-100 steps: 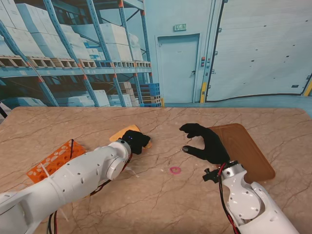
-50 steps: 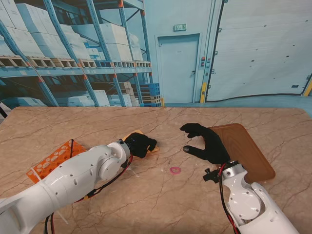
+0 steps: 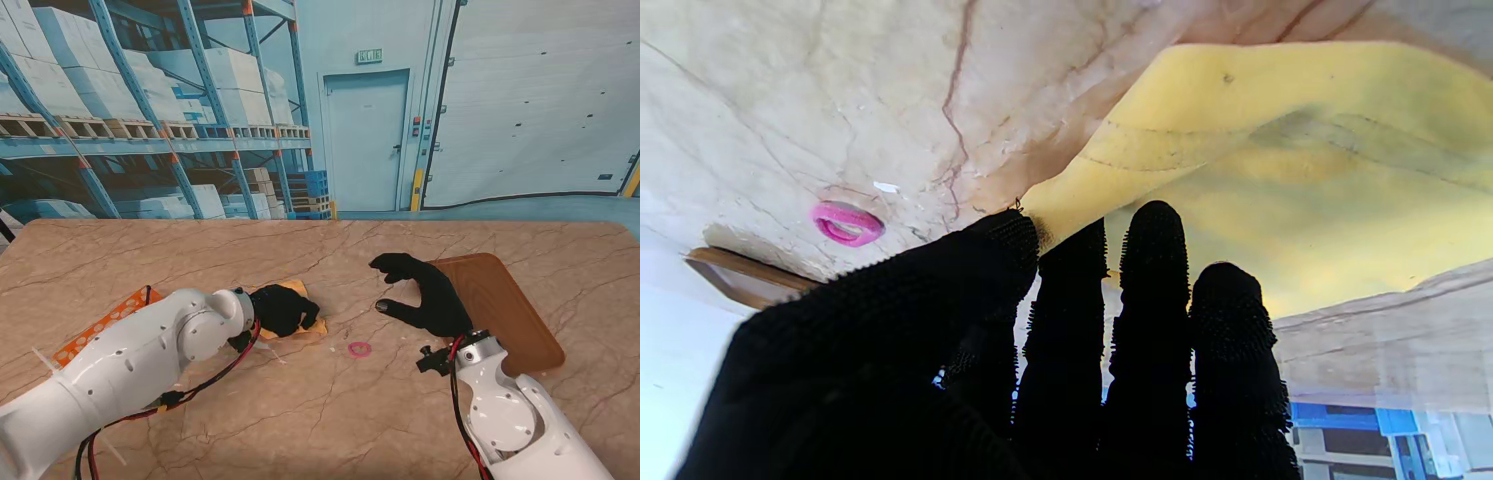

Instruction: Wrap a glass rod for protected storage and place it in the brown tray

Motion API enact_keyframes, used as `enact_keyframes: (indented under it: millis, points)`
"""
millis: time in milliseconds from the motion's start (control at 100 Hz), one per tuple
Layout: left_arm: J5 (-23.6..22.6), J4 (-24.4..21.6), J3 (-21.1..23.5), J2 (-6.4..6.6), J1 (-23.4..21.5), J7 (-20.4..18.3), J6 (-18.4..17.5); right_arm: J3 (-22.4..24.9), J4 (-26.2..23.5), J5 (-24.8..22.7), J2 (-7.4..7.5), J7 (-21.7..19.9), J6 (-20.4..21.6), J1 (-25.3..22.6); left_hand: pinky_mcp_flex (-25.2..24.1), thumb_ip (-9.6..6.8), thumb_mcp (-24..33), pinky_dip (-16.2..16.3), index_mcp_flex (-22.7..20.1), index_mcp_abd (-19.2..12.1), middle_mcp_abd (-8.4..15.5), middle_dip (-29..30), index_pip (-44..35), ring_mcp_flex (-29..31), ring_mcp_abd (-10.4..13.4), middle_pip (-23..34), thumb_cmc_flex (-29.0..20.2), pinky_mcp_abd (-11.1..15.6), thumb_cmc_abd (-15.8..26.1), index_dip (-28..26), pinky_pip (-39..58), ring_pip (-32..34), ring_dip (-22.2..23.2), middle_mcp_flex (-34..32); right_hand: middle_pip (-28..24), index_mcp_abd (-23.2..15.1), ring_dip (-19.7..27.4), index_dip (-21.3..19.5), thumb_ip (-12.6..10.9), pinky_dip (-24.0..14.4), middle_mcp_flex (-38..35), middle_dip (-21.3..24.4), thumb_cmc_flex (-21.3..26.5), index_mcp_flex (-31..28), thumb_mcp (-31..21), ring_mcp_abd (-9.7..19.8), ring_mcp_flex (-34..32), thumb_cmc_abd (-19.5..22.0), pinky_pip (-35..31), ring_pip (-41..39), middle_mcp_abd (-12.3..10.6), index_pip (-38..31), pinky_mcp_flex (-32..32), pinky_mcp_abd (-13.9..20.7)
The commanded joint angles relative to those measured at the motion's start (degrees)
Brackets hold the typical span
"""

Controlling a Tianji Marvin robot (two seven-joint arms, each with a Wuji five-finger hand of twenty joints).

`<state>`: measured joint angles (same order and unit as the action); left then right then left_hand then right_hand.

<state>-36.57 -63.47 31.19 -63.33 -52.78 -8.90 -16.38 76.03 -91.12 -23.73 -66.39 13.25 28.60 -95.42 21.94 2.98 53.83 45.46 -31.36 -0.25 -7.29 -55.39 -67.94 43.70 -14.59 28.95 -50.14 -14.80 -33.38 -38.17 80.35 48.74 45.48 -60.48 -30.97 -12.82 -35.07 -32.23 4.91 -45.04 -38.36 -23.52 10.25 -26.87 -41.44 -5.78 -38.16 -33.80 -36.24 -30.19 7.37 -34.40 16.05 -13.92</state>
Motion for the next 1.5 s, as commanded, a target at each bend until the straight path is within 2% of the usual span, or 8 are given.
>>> enact_keyframes:
  millis: [0,430,670,800,890,1030,1130,1490]
  points:
    - [1.2,-1.0,0.3,0.24,-0.3,-1.3,-0.3,-0.1,-0.4,0.0,-0.24,0.0,0.2,-0.3,-1.2,-0.12,-0.3,-0.5,1.2,-2.0,1.2,-1.3,0.2,-1.0,0.8,-0.7,-2.2,-0.4,0.4,-1.2,-0.7,-0.8,1.4,0.9,-0.4,-0.5,-0.6,0.2,-1.3,-1.4,0.0,0.0,-1.5,1.0,-0.5,0.4,0.3,0.8,-1.1,-0.6,-0.1,0.6,-0.3,0.2]
    - [6.6,-3.0,2.4,1.05,0.1,-7.8,-0.4,-0.2,-0.3,0.0,-0.25,0.0,0.2,-0.2,-4.4,1.09,-3.1,0.6,1.3,-1.9,1.8,-7.1,3.2,-2.1,0.4,0.2,-8.5,-0.9,4.2,-9.3,-4.9,-5.0,4.9,2.3,-0.4,-0.5,-0.6,0.2,-1.3,-1.5,0.0,0.0,-1.6,1.0,-0.4,0.4,0.2,0.9,-1.0,-0.6,0.0,0.6,-0.3,0.2]
    - [11.0,-4.8,2.4,2.7,1.1,-15.9,-0.3,-0.2,-0.3,0.0,-0.25,0.0,0.2,-0.2,-6.6,3.68,-4.0,0.6,-0.5,-1.9,2.8,-8.1,4.5,-2.4,0.1,-0.1,-12.5,-1.5,4.9,-11.9,-7.8,-8.1,5.8,2.5,-0.4,-0.5,-0.6,0.2,-1.3,-1.5,0.0,0.0,-1.5,0.9,-0.5,0.4,0.2,0.9,-1.0,-0.6,-0.1,0.6,-0.3,0.2]
    - [13.0,-5.7,1.8,3.67,2.0,-20.2,0.3,-0.2,-0.3,0.0,-0.25,0.0,0.2,-0.2,-8.3,5.06,-7.0,0.4,-1.9,-1.3,2.7,-6.5,5.7,-2.7,0.0,0.2,-16.6,-2.3,7.7,-12.8,-11.6,-11.6,6.4,4.4,-0.4,-0.5,-0.6,0.2,-1.3,-1.5,0.0,0.0,-1.5,0.9,-0.5,0.4,0.2,0.9,-1.0,-0.6,-0.1,0.6,-0.3,0.2]
    - [14.4,-6.3,0.9,4.37,2.9,-23.3,1.2,-0.2,-0.3,0.0,-0.25,0.0,0.2,-0.2,-10.1,3.75,-5.4,-1.7,-3.0,-1.1,2.2,1.1,10.5,-2.8,0.7,-0.8,-18.6,-2.7,9.1,-10.3,-16.7,-16.2,4.7,6.9,-0.4,-0.5,-0.6,0.2,-1.3,-1.5,-0.1,0.0,-1.4,0.9,-0.5,0.4,0.2,0.9,-1.0,-0.6,-0.1,0.6,-0.3,0.2]
    - [16.8,-7.0,-1.7,5.57,5.3,-28.4,2.0,-0.2,-0.3,0.0,-0.25,0.0,0.2,-0.2,-14.0,0.99,-0.2,-3.1,-2.4,-1.4,1.0,12.4,18.6,-8.8,2.2,-6.2,-10.6,-1.5,8.2,-1.5,-23.4,-19.9,-1.1,13.2,-0.4,-0.5,-0.6,0.2,-1.3,-1.5,-0.1,0.0,-1.4,0.9,-0.5,0.4,0.2,1.0,-1.0,-0.6,-0.1,0.6,-0.3,0.1]
    - [17.5,-7.6,-2.9,6.27,6.3,-30.4,1.6,-0.2,-0.3,0.0,-0.25,0.0,0.2,-0.2,-15.3,-4.16,1.6,-2.3,0.1,-1.7,0.7,23.7,22.2,-13.4,3.2,-6.4,1.1,-1.0,7.3,1.7,-25.8,-19.7,-9.0,19.6,-0.5,-0.5,-0.6,0.2,-1.3,-1.5,-0.1,0.0,-1.3,0.8,-0.4,0.4,0.2,0.9,-1.0,-0.7,-0.1,0.5,-0.3,0.1]
    - [16.6,-11.3,3.1,7.11,2.4,-31.4,0.4,-0.1,-0.3,-0.5,-0.32,0.5,0.2,-0.2,-16.3,-1.03,-9.5,-1.5,2.7,0.9,-0.8,25.5,29.1,-15.8,2.7,-9.0,10.3,-1.2,4.9,4.6,-27.6,-22.0,-9.4,23.5,-0.6,-0.4,-0.7,0.2,-1.3,-1.5,-0.2,0.0,-1.1,0.9,-0.4,0.4,0.1,1.1,-1.1,-0.8,0.0,0.5,-0.2,0.1]
